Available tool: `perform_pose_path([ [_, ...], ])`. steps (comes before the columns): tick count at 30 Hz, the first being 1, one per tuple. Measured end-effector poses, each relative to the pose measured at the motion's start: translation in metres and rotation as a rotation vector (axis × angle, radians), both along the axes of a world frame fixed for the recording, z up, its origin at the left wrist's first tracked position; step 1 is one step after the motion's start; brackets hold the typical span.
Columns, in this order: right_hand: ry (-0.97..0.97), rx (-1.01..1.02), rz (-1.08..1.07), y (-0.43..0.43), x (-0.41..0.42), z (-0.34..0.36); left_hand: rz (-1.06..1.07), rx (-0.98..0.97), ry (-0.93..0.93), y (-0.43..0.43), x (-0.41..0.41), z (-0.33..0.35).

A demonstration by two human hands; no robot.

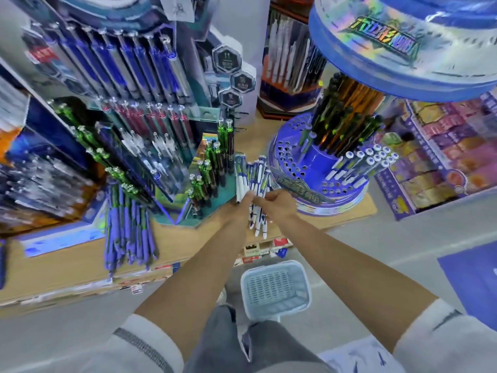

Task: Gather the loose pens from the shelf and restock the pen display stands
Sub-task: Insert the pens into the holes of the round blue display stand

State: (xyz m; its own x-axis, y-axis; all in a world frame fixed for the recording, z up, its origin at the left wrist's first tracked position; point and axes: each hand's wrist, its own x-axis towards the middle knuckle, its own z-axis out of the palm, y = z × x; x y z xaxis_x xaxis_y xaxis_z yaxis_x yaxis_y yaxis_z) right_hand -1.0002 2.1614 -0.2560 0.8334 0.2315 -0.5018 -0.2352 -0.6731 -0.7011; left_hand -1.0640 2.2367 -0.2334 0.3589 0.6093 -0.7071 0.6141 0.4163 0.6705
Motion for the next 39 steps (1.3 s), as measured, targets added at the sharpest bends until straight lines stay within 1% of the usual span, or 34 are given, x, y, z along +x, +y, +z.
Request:
perform_pose_path([
  [4,0.029,0.027,0.005,-0.001,0.006,-0.005,-0.156,0.000,0.094,0.006,0.005,-0.008],
  [7,0.055,0.064,-0.038,-0.004,0.008,-0.007,-0.186,-0.030,0.074,0.008,0.005,-0.012],
  [15,-0.040,0.140,-0.002,-0.010,0.000,-0.003,-0.377,0.097,0.054,0.014,-0.006,-0.010],
  [19,-0.081,0.159,-0.007,-0.013,-0.002,-0.008,-0.364,0.118,0.019,0.019,-0.006,-0.020],
  [24,-0.095,0.187,-0.002,-0.018,-0.001,-0.010,-0.343,0.026,-0.077,0.017,-0.010,-0.009],
  [28,-0.048,0.270,-0.047,-0.019,0.001,-0.008,-0.300,-0.061,-0.129,0.020,-0.012,-0.012],
  [31,0.006,0.291,-0.042,-0.019,0.002,-0.006,-0.311,-0.024,-0.127,0.022,-0.013,-0.017],
  [34,0.048,0.312,-0.043,-0.020,0.004,-0.004,-0.307,-0.037,-0.171,0.024,-0.016,-0.018],
  [39,0.067,0.359,-0.036,-0.021,0.005,-0.002,-0.328,-0.029,-0.217,0.021,-0.022,-0.018],
])
